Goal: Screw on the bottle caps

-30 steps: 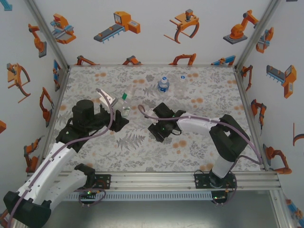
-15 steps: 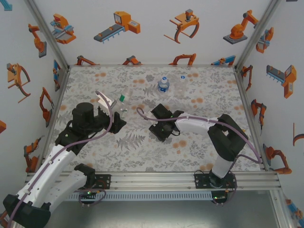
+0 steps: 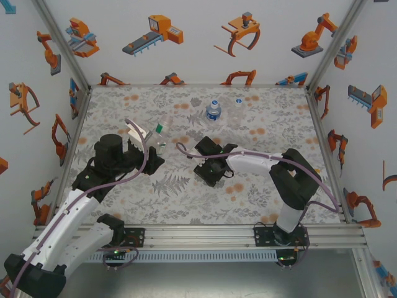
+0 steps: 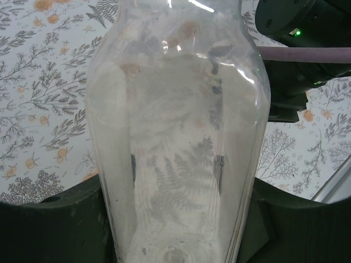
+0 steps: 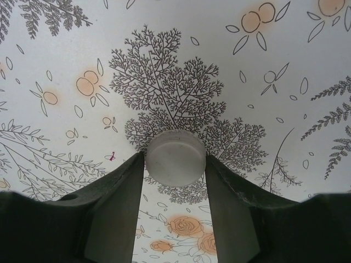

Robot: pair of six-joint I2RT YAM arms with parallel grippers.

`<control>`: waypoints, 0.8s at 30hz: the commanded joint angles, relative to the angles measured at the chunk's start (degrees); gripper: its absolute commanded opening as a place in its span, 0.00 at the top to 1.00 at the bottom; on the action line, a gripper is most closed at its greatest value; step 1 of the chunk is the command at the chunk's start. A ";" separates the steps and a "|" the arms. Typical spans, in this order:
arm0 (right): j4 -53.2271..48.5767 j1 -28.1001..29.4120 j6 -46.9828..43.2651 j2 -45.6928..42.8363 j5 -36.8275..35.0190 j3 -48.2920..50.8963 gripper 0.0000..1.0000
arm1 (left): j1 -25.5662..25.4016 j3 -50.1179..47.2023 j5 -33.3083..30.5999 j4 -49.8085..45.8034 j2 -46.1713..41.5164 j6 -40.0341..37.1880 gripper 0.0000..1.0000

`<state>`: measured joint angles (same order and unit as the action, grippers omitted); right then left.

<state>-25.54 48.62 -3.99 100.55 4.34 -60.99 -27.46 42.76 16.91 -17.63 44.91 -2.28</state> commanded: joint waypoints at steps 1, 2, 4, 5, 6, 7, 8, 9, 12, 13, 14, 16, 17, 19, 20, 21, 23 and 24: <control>-1.66 0.40 -0.54 0.96 -1.33 -1.67 0.53 | -0.11 0.02 -0.03 0.41 -0.45 -0.32 0.98; -1.87 0.38 -0.58 1.15 -1.39 -1.85 0.53 | -0.13 0.12 -0.03 0.19 -0.43 -0.28 0.98; -1.91 0.37 -0.58 1.34 -1.39 -2.02 0.54 | -0.12 0.04 -0.03 0.21 -0.55 -0.29 0.98; -1.67 0.42 -0.48 1.35 -1.41 -1.87 0.54 | -0.13 0.04 0.02 0.19 -0.61 -0.35 0.98; -1.46 0.42 -0.46 1.28 -1.37 -1.77 0.56 | -0.13 0.04 0.05 0.18 -0.65 -0.36 0.98; -1.29 0.42 -0.41 1.23 -1.29 -1.63 0.57 | -0.13 0.04 0.06 0.20 -0.63 -0.41 0.98; -1.19 0.42 -0.36 1.11 -1.39 -1.62 0.57 | -0.13 0.05 0.14 0.16 -0.61 -0.41 0.98; -1.10 0.38 -0.27 0.89 -1.52 -1.53 0.59 | -0.13 0.04 0.40 0.23 -0.59 -0.66 0.98; -0.70 0.38 -0.22 -0.60 -2.44 -1.09 0.62 | -0.13 0.59 1.51 -0.12 -0.13 -1.19 0.98; -0.58 0.39 -0.20 -1.33 -2.60 -0.86 0.63 | -0.13 0.72 2.07 -0.25 0.18 -1.58 0.98; -0.40 0.39 -0.25 -2.20 -2.75 -0.59 0.64 | -0.13 1.00 2.82 -0.42 0.53 -1.99 0.98; -0.30 0.33 -0.26 -4.38 -2.86 -0.10 0.65 | -0.13 1.66 4.35 -0.65 1.21 -2.71 0.98; -0.22 0.33 -0.27 -6.09 -2.77 0.35 0.65 | -0.13 2.01 5.44 -0.69 1.66 -3.19 0.98; 0.29 0.16 -0.31 -9.11 -2.26 1.19 0.65 | -0.22 2.80 7.94 -0.74 2.35 -4.22 0.98; 0.61 0.06 -0.34 -11.45 -1.91 1.68 0.66 | -0.20 3.23 9.45 -0.74 2.62 -4.88 0.98; 0.96 -0.01 -0.69 -13.57 -1.48 2.33 0.66 | -0.18 3.71 10.95 -0.82 3.05 -5.46 0.98; 1.53 -0.10 -1.53 -17.75 -0.59 3.13 0.66 | -0.22 4.80 12.86 -1.15 3.97 -6.68 1.00; 1.88 -0.18 -2.00 -20.55 -0.31 3.51 0.67 | -0.31 5.48 13.34 -1.72 4.54 -7.21 1.00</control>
<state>-25.32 48.58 -4.40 86.08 3.36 -58.59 -27.46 44.97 25.02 -18.74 48.77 -6.15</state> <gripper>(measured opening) 0.418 0.565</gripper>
